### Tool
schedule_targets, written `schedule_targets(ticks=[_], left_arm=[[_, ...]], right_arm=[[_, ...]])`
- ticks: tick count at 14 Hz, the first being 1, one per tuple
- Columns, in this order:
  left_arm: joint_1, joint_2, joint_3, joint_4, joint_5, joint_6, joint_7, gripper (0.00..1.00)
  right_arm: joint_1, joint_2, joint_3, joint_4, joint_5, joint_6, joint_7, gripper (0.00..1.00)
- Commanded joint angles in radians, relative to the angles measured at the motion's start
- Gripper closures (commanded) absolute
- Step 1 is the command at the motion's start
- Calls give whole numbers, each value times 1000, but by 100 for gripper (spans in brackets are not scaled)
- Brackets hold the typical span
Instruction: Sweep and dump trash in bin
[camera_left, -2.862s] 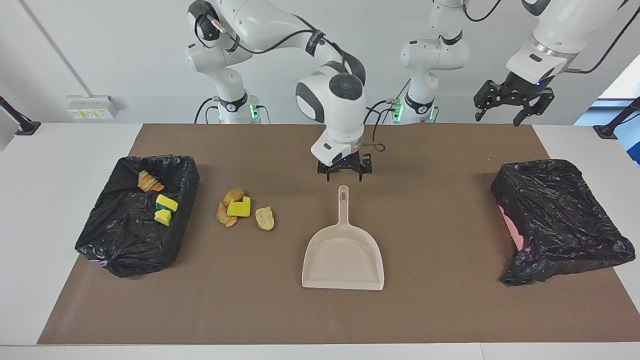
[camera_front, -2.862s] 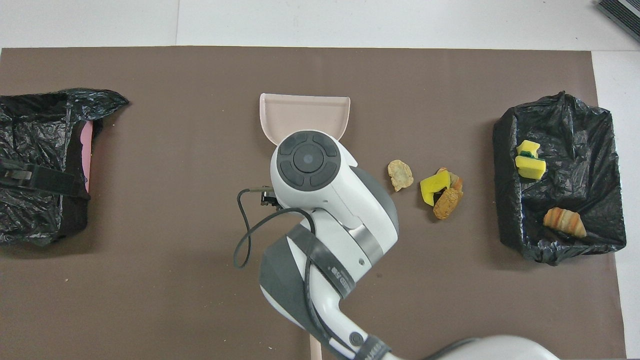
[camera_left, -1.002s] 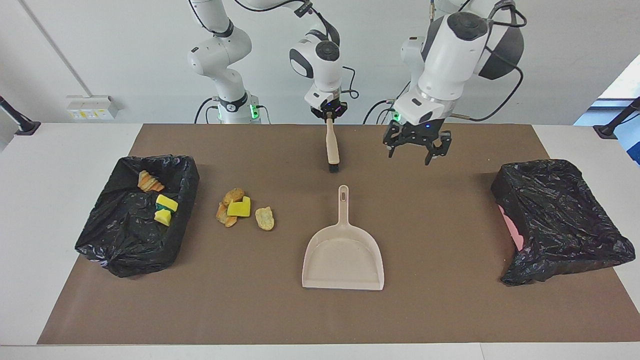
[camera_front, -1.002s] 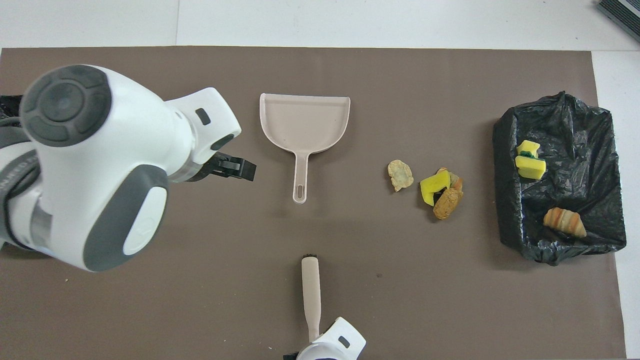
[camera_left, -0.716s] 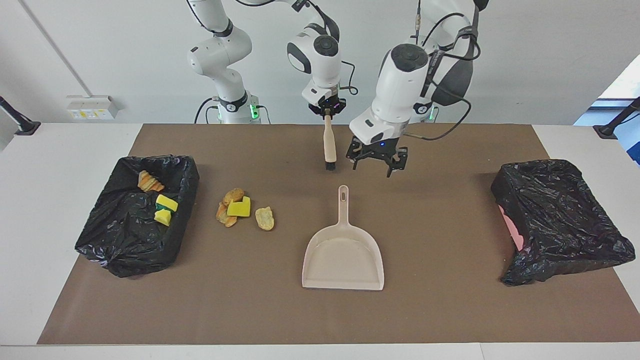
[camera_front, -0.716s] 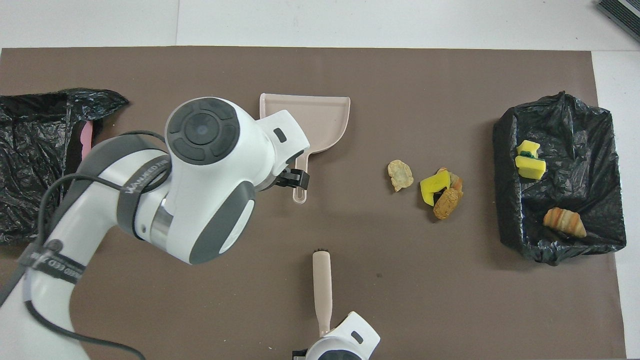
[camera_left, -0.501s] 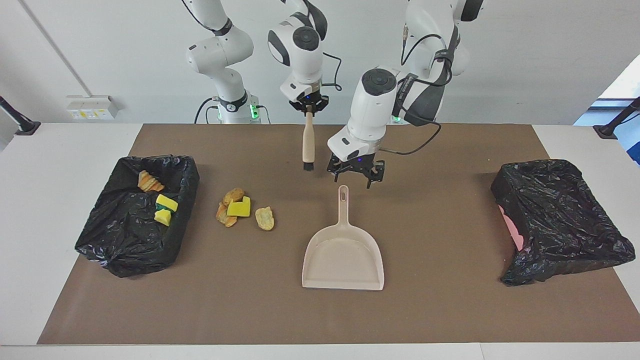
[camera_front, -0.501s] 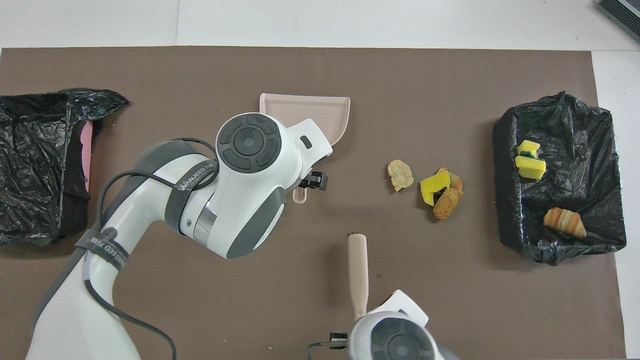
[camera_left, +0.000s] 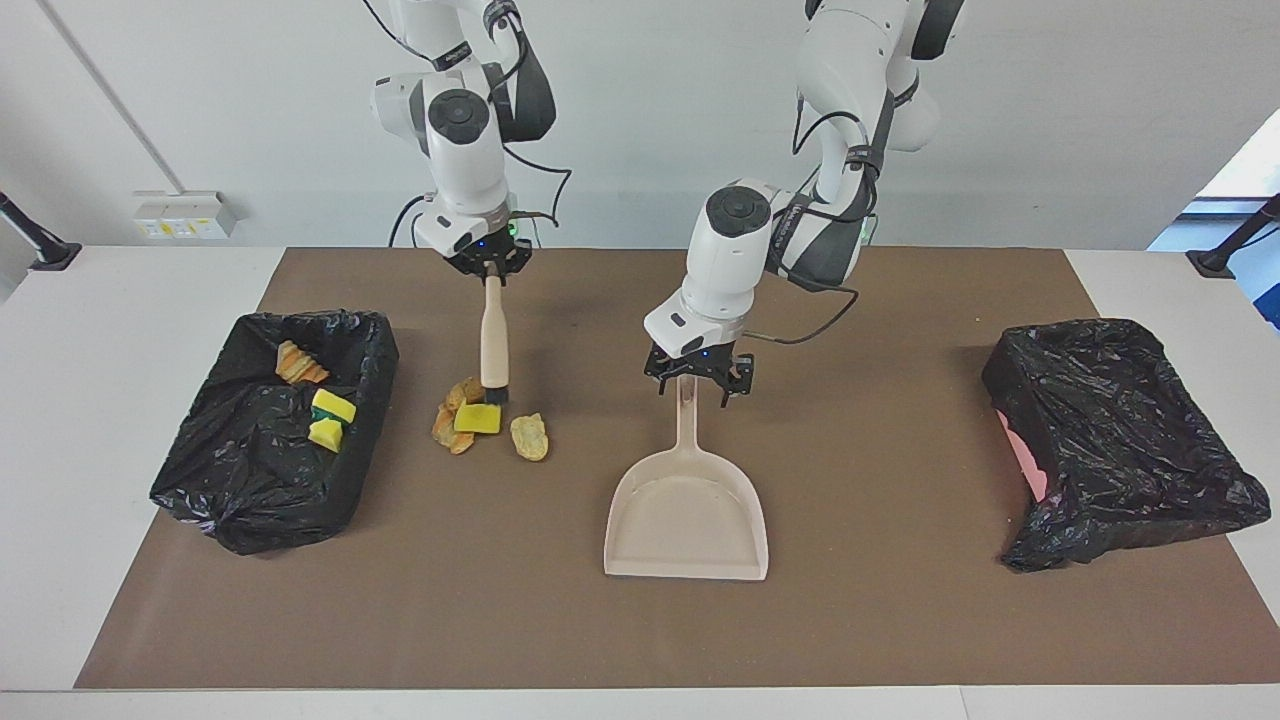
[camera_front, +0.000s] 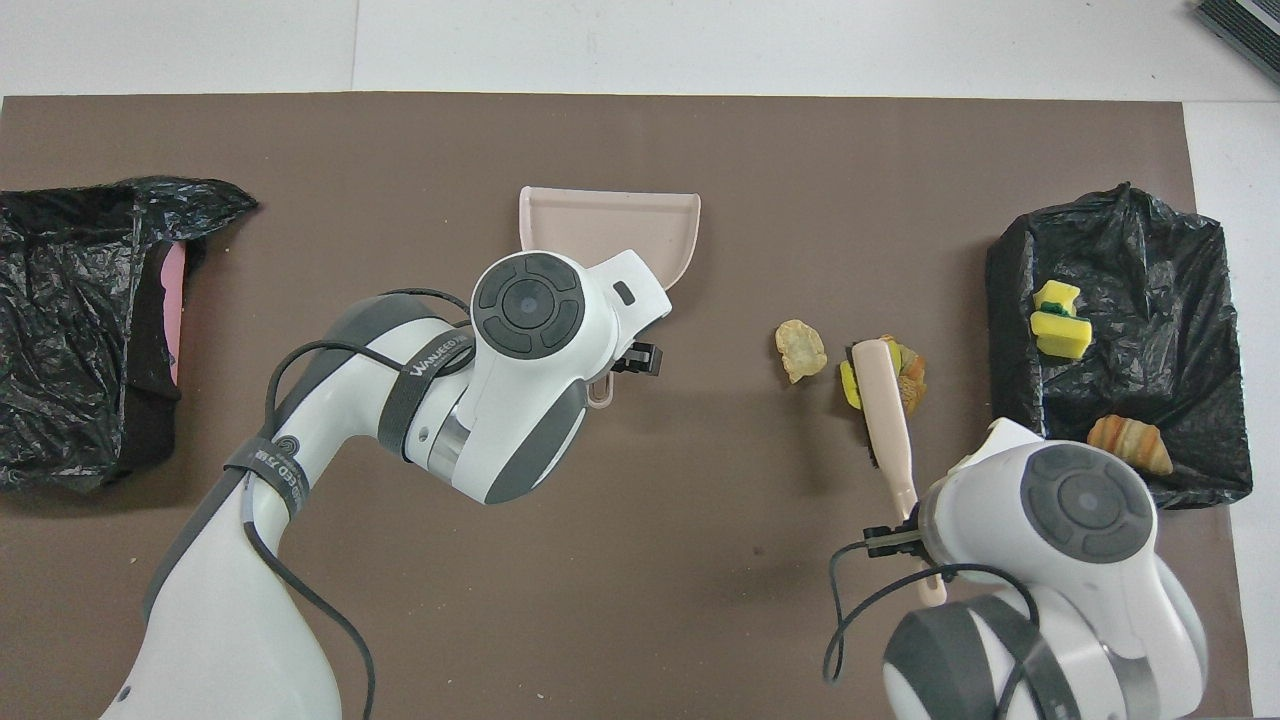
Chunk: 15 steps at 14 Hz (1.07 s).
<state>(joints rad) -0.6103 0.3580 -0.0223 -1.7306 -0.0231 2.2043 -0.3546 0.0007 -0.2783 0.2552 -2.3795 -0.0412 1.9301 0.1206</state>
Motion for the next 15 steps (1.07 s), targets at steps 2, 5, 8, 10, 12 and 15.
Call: schedule_targets(ticks=[2, 5, 8, 10, 12, 15], left_arm=[[-11, 24, 10, -26, 18, 83, -33, 0], [-13, 42, 10, -26, 18, 107, -59, 0], [-13, 48, 10, -20, 20, 120, -72, 18], [-14, 48, 10, -23, 20, 107, -66, 40], [-16, 48, 10, -26, 20, 101, -64, 50], [-14, 47, 10, -24, 20, 97, -61, 77]], right_arm=[[-53, 140, 18, 120, -311, 0, -74, 100], [-65, 218, 18, 120, -358, 64, -68, 100], [-111, 220, 21, 85, -347, 83, -99, 100], [-165, 228, 21, 71, -309, 128, -122, 100], [-165, 246, 21, 51, -292, 138, -137, 100], [-122, 248, 22, 46, -119, 115, -170, 100]])
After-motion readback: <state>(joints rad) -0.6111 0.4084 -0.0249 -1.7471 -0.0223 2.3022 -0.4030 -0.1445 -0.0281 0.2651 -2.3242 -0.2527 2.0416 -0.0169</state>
